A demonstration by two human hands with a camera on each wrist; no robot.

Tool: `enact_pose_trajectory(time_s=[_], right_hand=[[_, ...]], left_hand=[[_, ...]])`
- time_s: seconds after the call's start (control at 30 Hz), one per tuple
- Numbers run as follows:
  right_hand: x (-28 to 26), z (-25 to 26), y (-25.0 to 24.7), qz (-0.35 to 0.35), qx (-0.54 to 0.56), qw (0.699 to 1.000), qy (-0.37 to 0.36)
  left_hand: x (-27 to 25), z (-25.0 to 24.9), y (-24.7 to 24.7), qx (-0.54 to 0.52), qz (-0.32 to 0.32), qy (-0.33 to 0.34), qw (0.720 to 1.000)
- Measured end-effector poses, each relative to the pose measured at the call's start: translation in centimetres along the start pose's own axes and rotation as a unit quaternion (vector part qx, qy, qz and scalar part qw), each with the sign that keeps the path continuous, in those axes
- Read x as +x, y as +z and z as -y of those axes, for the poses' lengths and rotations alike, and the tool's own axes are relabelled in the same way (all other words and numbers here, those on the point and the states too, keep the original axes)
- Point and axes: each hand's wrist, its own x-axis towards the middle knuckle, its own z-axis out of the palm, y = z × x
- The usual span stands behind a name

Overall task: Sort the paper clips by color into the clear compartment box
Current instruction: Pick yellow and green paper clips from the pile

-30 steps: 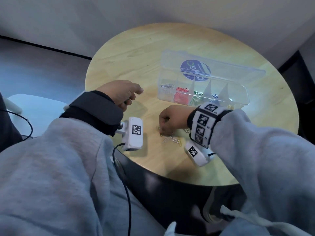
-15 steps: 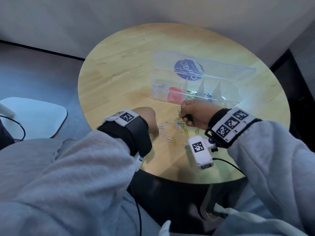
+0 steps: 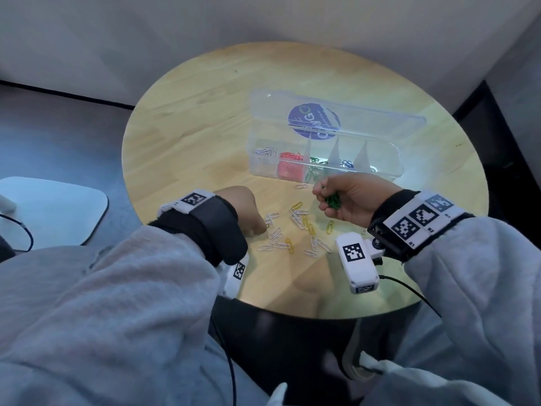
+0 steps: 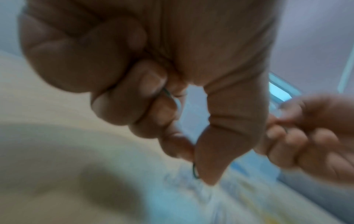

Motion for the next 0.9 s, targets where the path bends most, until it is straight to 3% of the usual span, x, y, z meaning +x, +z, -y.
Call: enact_pose_trajectory(time_s=[0.13, 0.3, 0.43, 0.6, 0.8, 0.9], right_hand=[[-0.5, 0.9, -0.5, 0.003, 0.077, 0.997, -0.021], [-0.2, 3.3, -1.5, -0.070, 0.187, 0.976, -0.090], [0.4, 4.9, -2.3, -0.106, 0.191, 0.972, -0.084], [0.9, 5.6, -3.0, -0.066, 0.209, 0.972, -0.087], [0.4, 5.0, -3.8, -0.059, 0.186, 0.976, -0.093], [-0.4, 4.1, -4.4, -0.086, 0.169, 0.976, -0.112]], left_hand=[[-0.2, -0.1, -2.2, -0.153, 0.022, 0.034, 0.987], [0.5, -1.9, -3.7, -0.380, 0.002, 0.037, 0.924], [1.7, -5.4, -5.5, -0.378, -0.011, 0.044, 0.924], [3.2, -9.7, -6.0, -0.326, -0.027, 0.053, 0.944], [4.4, -11.8, -5.6, -0.455, -0.027, 0.089, 0.886], [4.4, -11.6, -5.4, -0.458, -0.026, 0.099, 0.883]])
